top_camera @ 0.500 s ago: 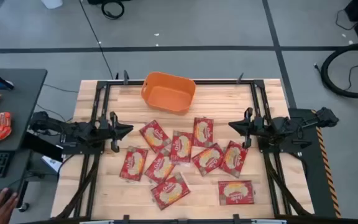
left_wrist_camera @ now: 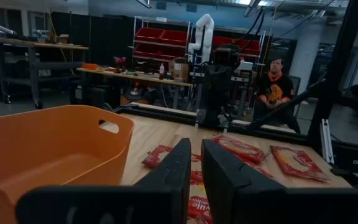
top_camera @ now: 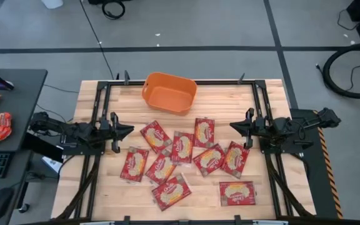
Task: Sort popcorn bags into baskets
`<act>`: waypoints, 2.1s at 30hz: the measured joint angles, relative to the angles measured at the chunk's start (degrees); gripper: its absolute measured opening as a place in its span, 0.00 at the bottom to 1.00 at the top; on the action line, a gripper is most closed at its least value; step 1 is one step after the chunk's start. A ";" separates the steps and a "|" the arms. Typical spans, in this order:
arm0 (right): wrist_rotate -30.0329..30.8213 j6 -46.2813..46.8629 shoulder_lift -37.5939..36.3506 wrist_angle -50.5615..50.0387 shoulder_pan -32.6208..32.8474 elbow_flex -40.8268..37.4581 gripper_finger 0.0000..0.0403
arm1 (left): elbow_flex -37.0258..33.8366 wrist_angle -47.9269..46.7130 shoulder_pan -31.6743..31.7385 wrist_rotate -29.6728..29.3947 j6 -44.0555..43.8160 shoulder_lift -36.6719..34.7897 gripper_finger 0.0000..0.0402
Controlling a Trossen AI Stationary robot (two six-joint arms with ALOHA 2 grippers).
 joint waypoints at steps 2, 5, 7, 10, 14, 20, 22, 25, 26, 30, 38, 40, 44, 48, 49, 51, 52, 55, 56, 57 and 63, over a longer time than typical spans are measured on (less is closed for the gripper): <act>0.00 0.00 -0.01 -0.02 -0.01 0.00 0.05 | 0.01 0.00 -0.01 -0.01 -0.01 0.00 0.11; 0.01 0.00 0.01 0.00 0.01 0.00 0.05 | 0.01 -0.02 -0.01 -0.02 -0.02 0.01 0.11; 0.01 0.01 0.00 -0.01 -0.01 0.00 0.05 | 0.02 -0.01 -0.01 -0.02 -0.01 0.00 0.11; 0.00 0.00 -0.01 0.00 0.00 0.00 0.05 | 0.00 -0.02 0.00 0.00 -0.02 0.00 0.11; 0.01 0.00 0.02 0.00 0.02 0.00 0.05 | 0.01 0.00 0.00 -0.02 -0.02 0.00 0.11; 0.02 0.02 -0.01 0.00 -0.01 0.00 0.05 | 0.00 0.00 0.00 0.00 0.00 0.00 0.11; 0.00 0.00 0.00 0.00 0.00 0.00 0.05 | 0.01 -0.02 0.00 -0.01 -0.02 0.00 0.11; 0.01 0.00 0.00 -0.01 0.01 -0.01 0.05 | 0.02 -0.01 -0.02 -0.01 0.00 0.00 0.11; 0.00 0.01 0.01 -0.01 0.01 0.00 0.05 | 0.02 -0.02 0.00 0.00 -0.02 0.02 0.11; 0.00 0.02 0.02 0.00 0.00 0.00 0.05 | 0.02 0.03 -0.02 0.00 -1.11 0.00 0.11; 0.00 0.00 0.01 -0.02 0.00 0.00 0.05 | 0.02 5.18 0.04 3.22 -6.13 0.02 0.11; 0.00 0.00 0.00 0.00 0.01 0.00 0.05 | 0.00 7.21 0.04 3.92 -7.24 0.05 0.11; 0.00 0.00 0.00 0.00 -0.01 0.00 0.05 | 0.02 12.59 0.04 5.28 -9.24 1.98 0.11; 0.00 0.00 -0.01 0.00 0.02 0.00 0.05 | 0.02 18.67 0.04 2.96 -11.14 6.26 0.11; 0.02 0.00 -0.01 0.00 0.02 0.00 0.05 | 0.02 20.61 0.04 2.30 -11.93 7.52 0.11; 0.00 0.00 0.00 -0.02 -0.01 -0.02 0.05 | 0.02 24.91 0.04 1.76 -12.54 10.56 0.11; 0.01 0.00 0.00 0.00 -0.01 -0.01 0.05 | 0.02 26.93 0.04 1.78 -12.79 12.26 0.11; 0.00 0.00 -0.01 0.00 -0.01 -0.01 0.05 | 0.92 28.47 0.07 3.14 -17.07 17.50 0.11; 0.02 0.00 0.00 -0.01 -0.01 0.00 0.05 | 1.89 28.29 0.07 4.86 -18.00 19.58 0.11; 0.00 0.00 0.01 0.00 0.00 -0.02 0.05 | 3.09 28.20 0.07 7.40 -18.33 21.90 0.11; 0.00 0.00 0.00 0.00 0.01 0.00 0.05 | 10.52 20.31 0.07 14.12 -11.62 36.07 0.11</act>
